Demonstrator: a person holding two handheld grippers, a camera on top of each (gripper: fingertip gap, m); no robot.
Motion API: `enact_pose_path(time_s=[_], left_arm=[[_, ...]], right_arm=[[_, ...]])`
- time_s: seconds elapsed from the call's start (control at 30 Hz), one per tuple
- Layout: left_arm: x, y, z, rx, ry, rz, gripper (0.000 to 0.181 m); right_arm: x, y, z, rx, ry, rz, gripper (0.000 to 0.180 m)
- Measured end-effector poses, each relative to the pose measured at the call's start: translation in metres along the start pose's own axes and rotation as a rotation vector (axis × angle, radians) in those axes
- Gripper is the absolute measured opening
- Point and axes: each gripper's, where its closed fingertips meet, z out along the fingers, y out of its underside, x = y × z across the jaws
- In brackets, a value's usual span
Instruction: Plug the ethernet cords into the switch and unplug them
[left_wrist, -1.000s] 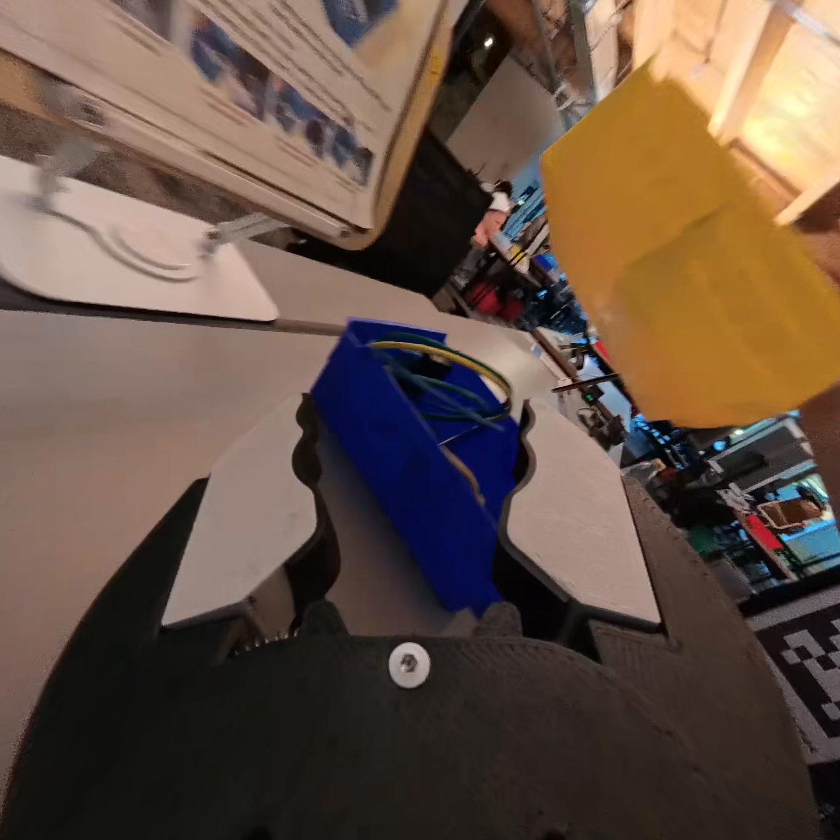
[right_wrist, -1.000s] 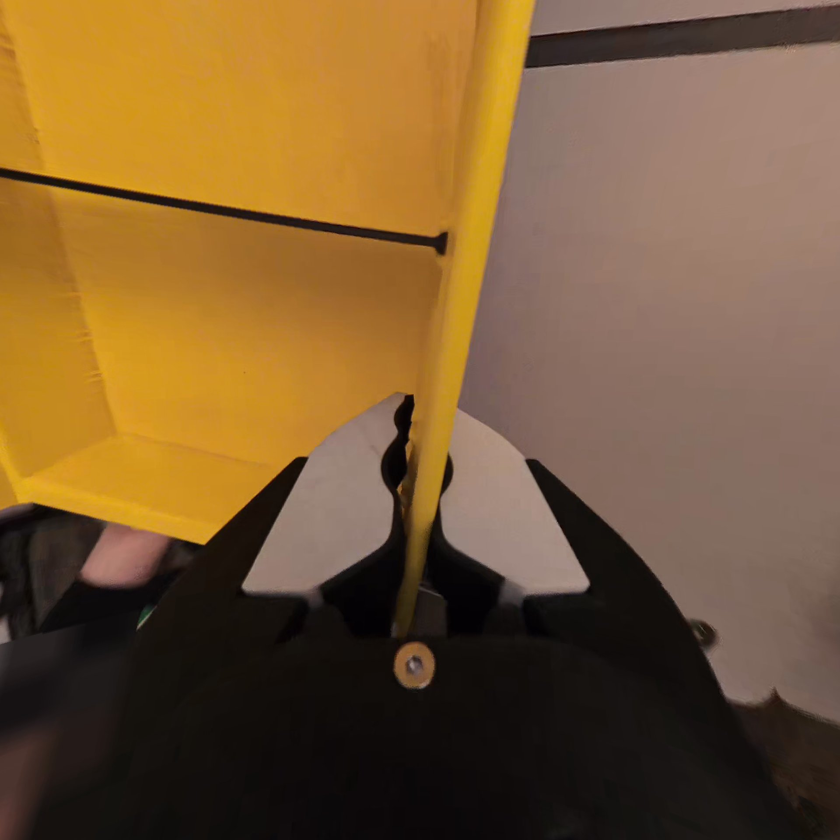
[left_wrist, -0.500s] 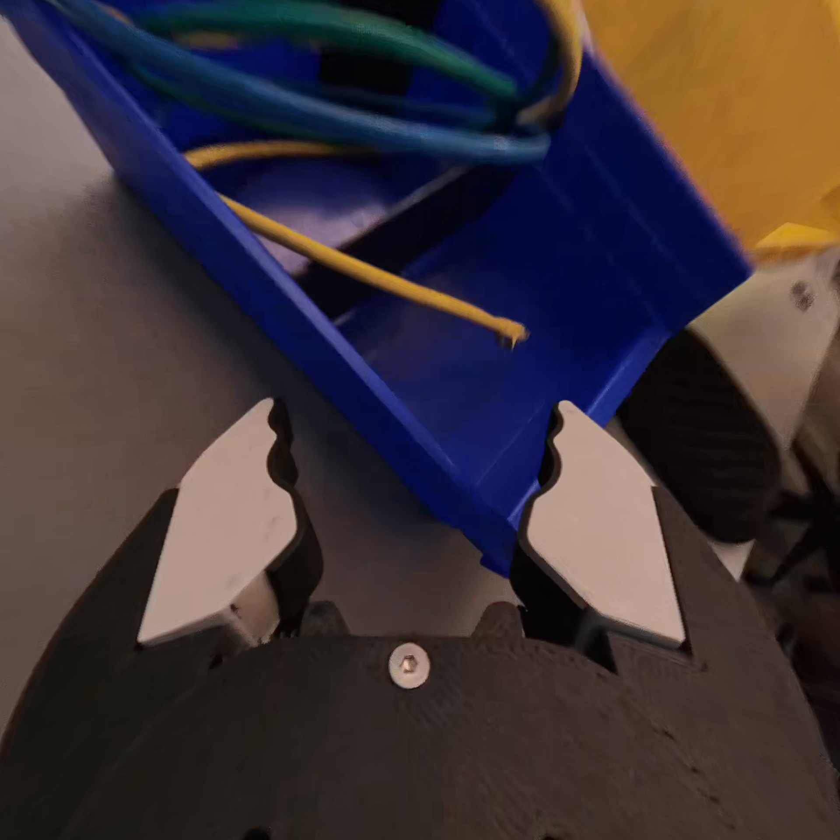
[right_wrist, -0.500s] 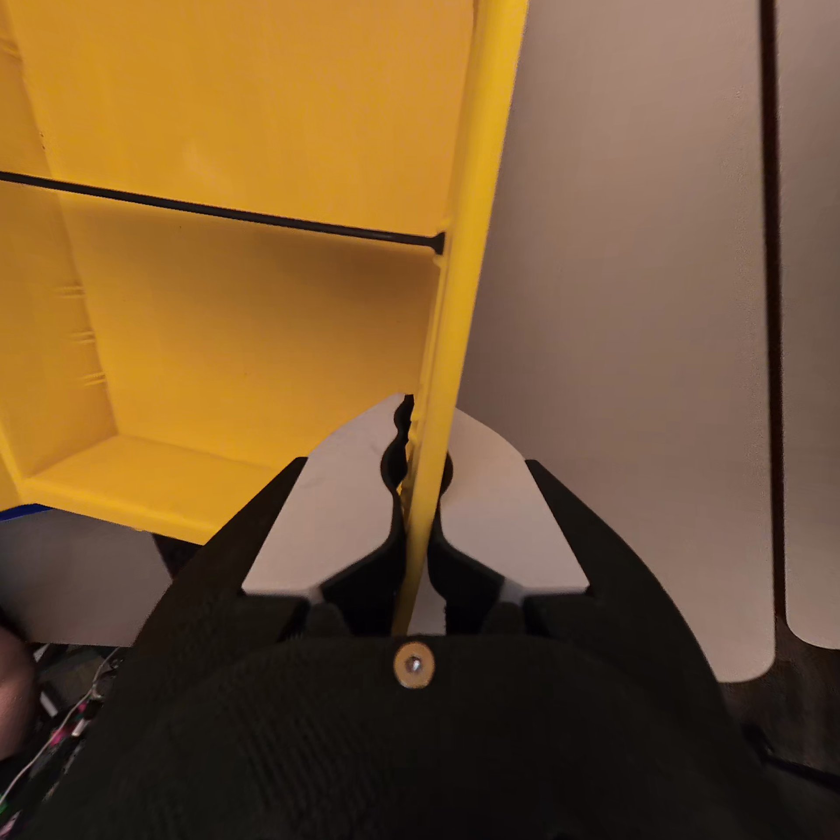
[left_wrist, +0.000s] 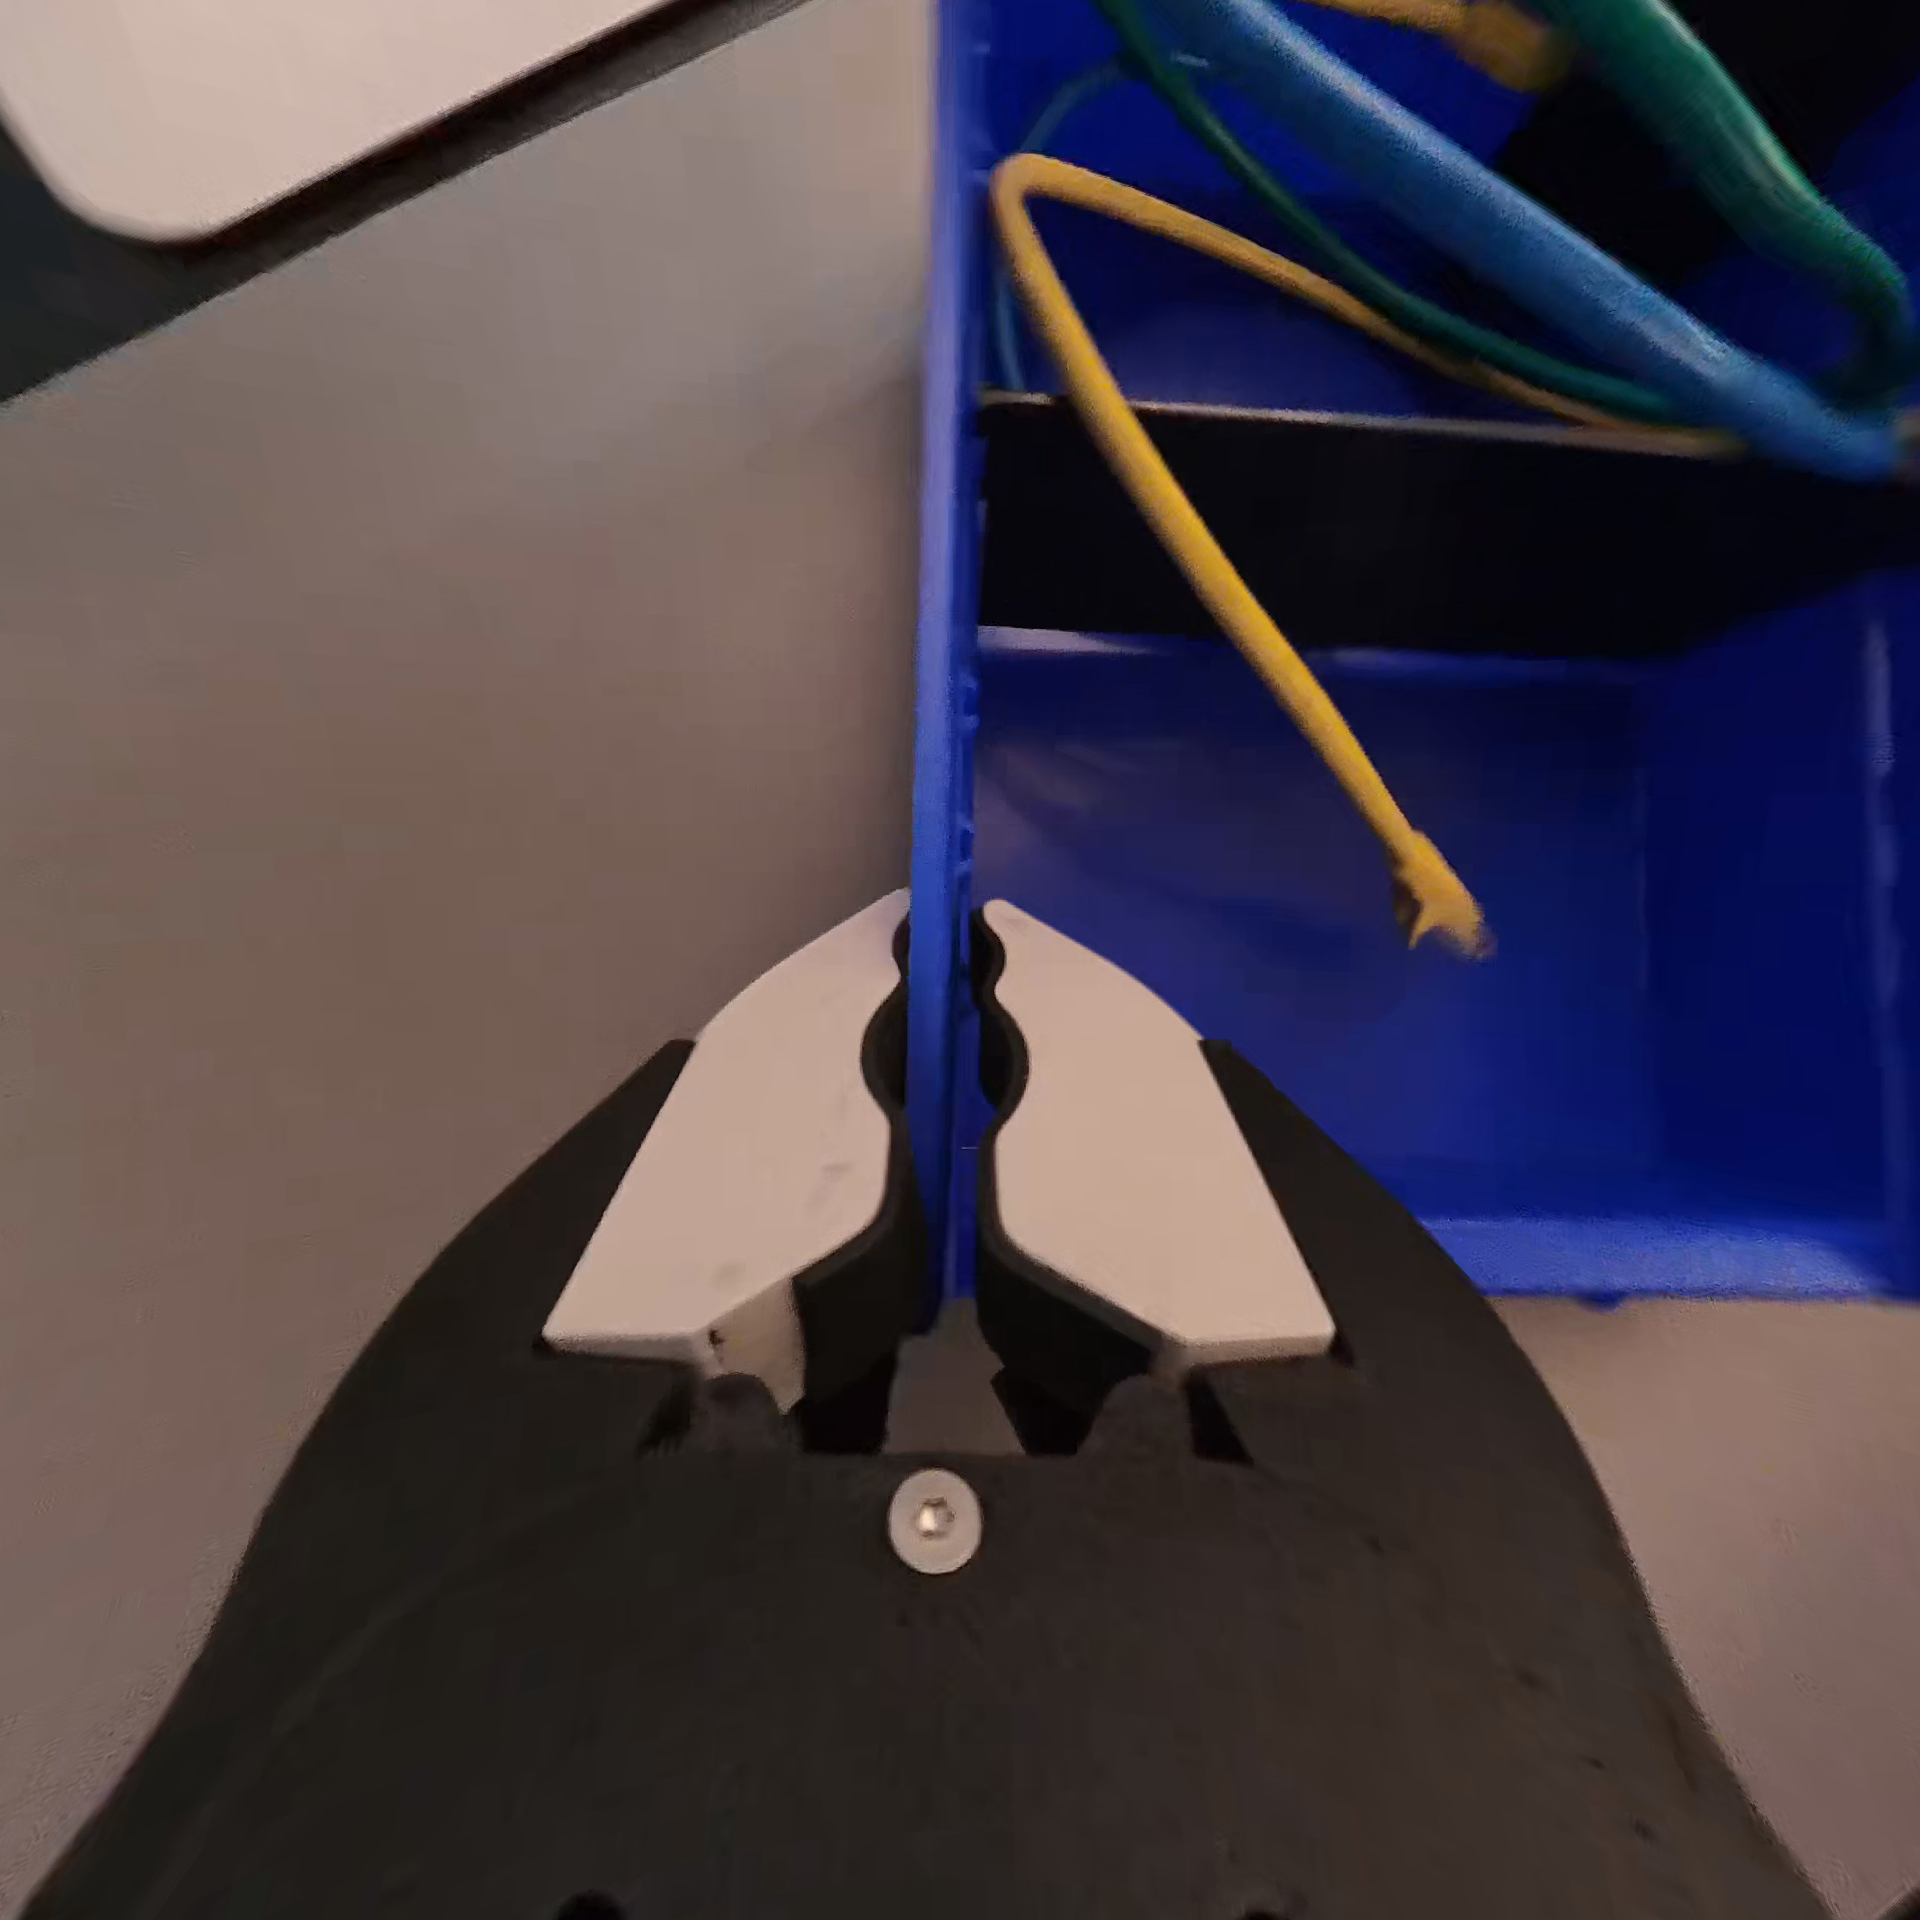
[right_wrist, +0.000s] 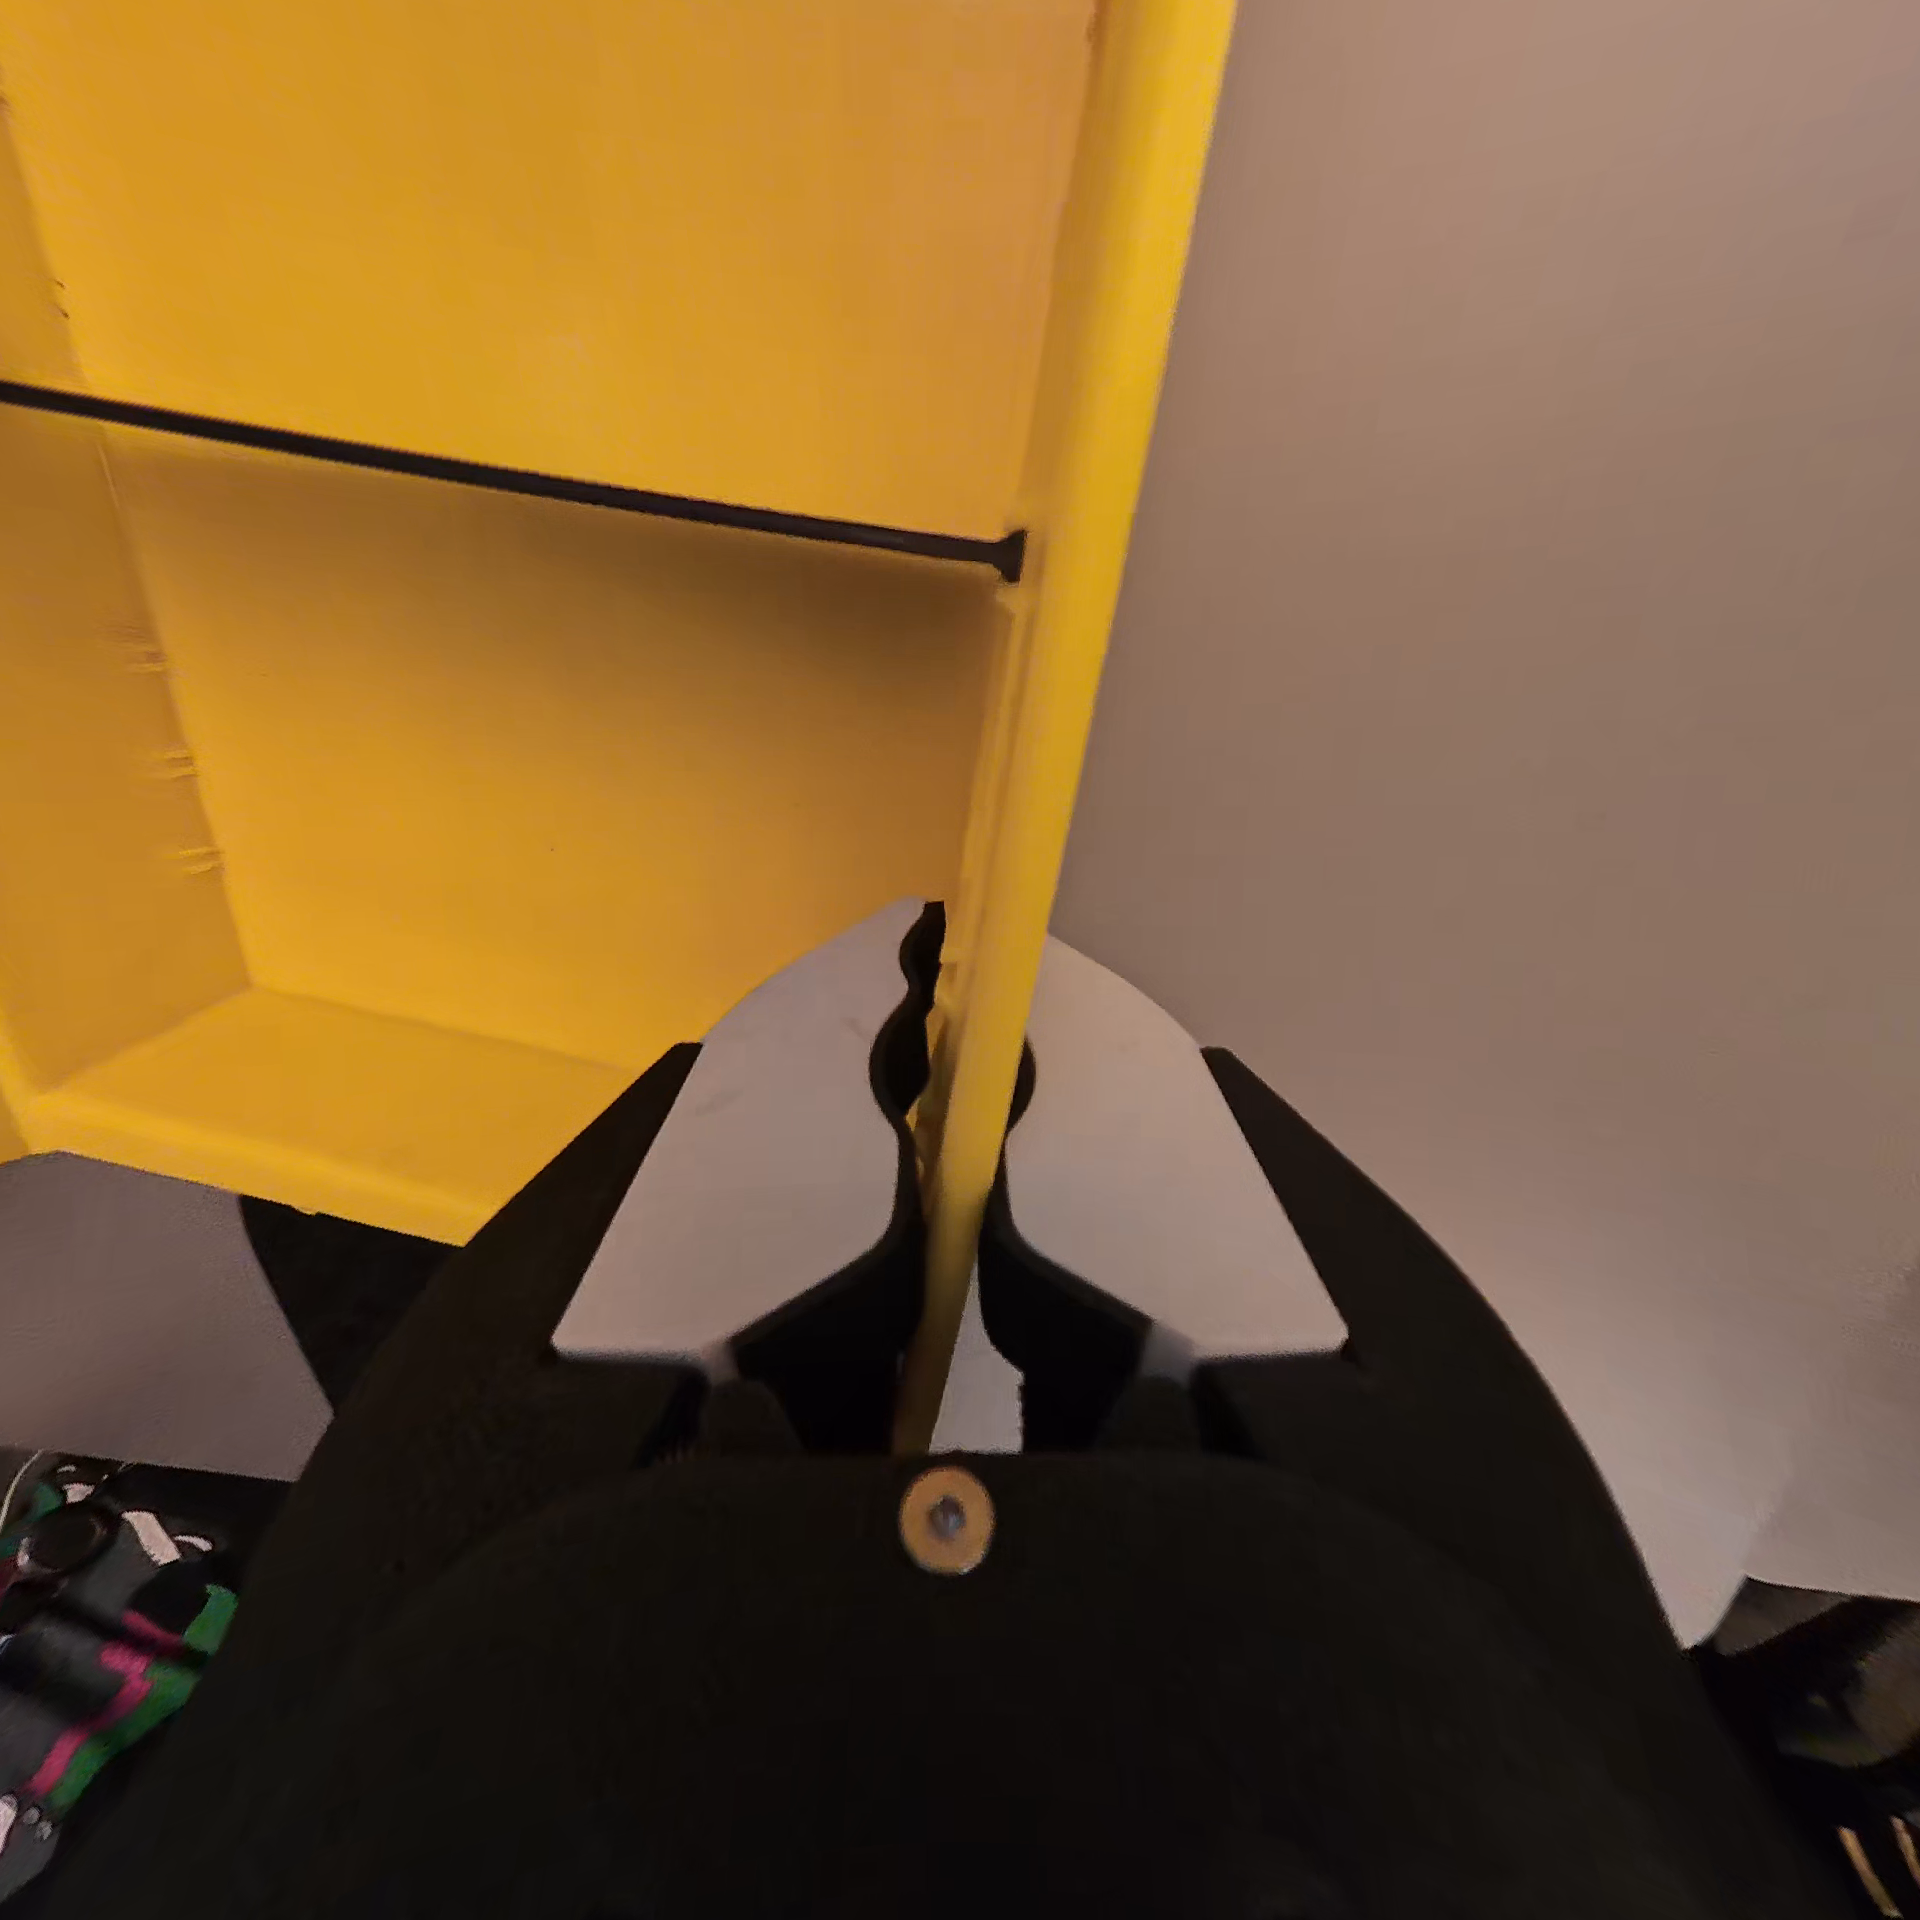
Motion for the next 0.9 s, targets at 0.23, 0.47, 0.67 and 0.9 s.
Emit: enact_pose_path(time_s=[0.23,0.47,0.67,0.9], left_arm=[[-0.104,0.047,-0.051,0.019,-0.006,-0.240,0.005],[-0.204,0.115,-0.111,0.133,-0.181,-0.547,0.005],[-0.239,0.156,-0.146,0.196,-0.258,-0.669,0.007],[-0.244,0.161,-0.150,0.198,-0.277,-0.618,0.006]], right_arm=[[-0.044,-0.014,0.009,-0.027,0.002,-0.095,0.005],[-0.047,-0.016,0.010,-0.049,-0.001,-0.083,0.006],[-0.039,-0.023,0.008,-0.056,0.009,-0.057,0.005],[-0.026,-0.031,0.008,-0.080,0.005,-0.077,0.005]])
